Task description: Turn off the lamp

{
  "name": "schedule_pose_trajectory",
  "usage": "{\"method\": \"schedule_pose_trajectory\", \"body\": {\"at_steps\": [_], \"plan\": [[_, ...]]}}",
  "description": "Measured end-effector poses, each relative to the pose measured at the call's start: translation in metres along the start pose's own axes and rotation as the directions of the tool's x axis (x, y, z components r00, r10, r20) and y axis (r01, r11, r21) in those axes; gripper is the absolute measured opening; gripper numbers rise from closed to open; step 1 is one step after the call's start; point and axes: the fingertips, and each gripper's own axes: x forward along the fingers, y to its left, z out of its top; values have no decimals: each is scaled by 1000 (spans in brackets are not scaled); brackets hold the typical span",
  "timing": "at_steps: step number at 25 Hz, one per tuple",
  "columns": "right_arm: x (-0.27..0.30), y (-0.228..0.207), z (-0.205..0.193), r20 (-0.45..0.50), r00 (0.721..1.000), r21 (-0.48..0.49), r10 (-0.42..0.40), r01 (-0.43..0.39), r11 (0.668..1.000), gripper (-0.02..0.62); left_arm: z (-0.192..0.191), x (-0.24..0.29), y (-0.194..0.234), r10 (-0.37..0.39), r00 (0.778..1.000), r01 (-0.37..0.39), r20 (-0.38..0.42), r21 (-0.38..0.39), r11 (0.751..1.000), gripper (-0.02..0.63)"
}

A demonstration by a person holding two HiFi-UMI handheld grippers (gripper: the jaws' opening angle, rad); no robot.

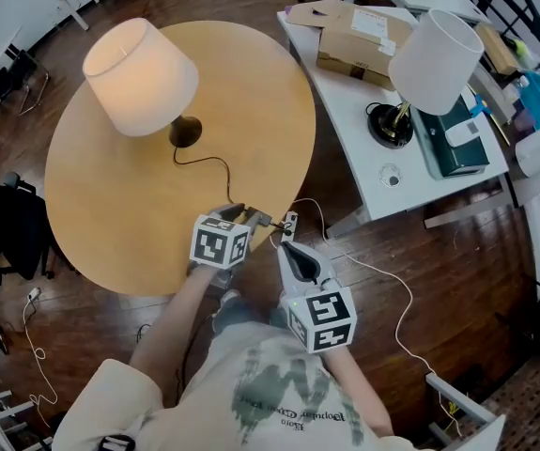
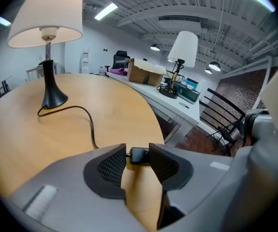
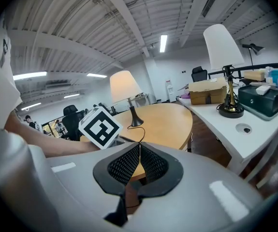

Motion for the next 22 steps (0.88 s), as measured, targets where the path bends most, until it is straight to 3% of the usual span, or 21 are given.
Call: {"method": "schedule_pose_trajectory", "body": {"at_steps": [5, 11, 22], "plan": [[-1, -3, -5, -13, 1000, 7, -3, 4, 1000, 8, -1, 6, 3, -18, 999, 17, -26, -41, 999, 119], [-2, -6, -5, -12, 1000, 9, -5, 6, 1000, 8, -5, 10, 3, -100, 993, 90, -54, -173, 981, 114], [3, -1, -4, -13, 1000, -5, 10, -10, 1000, 8, -1, 7, 8, -25, 999, 22, -23, -96, 995, 81]]}}
